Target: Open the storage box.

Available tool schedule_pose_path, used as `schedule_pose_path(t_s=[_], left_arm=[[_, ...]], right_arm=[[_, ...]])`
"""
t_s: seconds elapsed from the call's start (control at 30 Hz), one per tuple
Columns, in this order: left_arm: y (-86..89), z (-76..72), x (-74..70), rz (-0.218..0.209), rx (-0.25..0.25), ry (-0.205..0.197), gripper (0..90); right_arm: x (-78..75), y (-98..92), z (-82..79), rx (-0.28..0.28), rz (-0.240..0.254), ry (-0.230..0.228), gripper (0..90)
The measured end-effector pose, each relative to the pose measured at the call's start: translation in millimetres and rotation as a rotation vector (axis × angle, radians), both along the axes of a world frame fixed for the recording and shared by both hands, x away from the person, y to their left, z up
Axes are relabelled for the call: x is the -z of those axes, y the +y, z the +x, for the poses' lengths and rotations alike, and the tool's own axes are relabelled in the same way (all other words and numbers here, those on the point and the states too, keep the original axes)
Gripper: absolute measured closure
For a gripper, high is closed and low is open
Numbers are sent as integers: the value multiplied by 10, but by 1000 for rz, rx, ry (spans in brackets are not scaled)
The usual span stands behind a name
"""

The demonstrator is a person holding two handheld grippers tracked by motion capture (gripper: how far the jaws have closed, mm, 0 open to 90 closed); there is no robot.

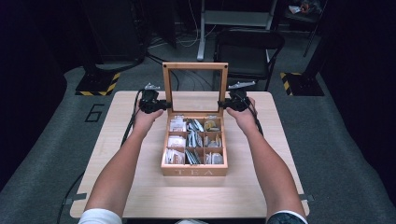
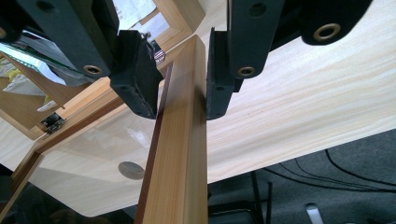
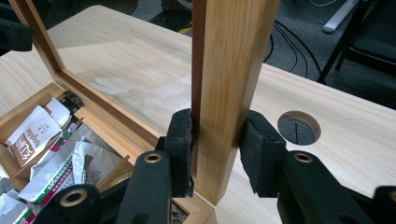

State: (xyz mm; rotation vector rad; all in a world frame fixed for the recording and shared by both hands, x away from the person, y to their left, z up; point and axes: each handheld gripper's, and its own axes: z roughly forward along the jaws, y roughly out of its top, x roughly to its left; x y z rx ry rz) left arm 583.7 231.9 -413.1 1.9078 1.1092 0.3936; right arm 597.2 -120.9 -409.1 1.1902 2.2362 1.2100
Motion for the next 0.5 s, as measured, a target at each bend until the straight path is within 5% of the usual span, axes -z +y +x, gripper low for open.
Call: schedule_pose_path(t_s=[0.5], left_arm=[[16, -60, -27, -16, -17, 10, 612]], right_arm=[[39, 9, 74, 29, 23, 30, 641]])
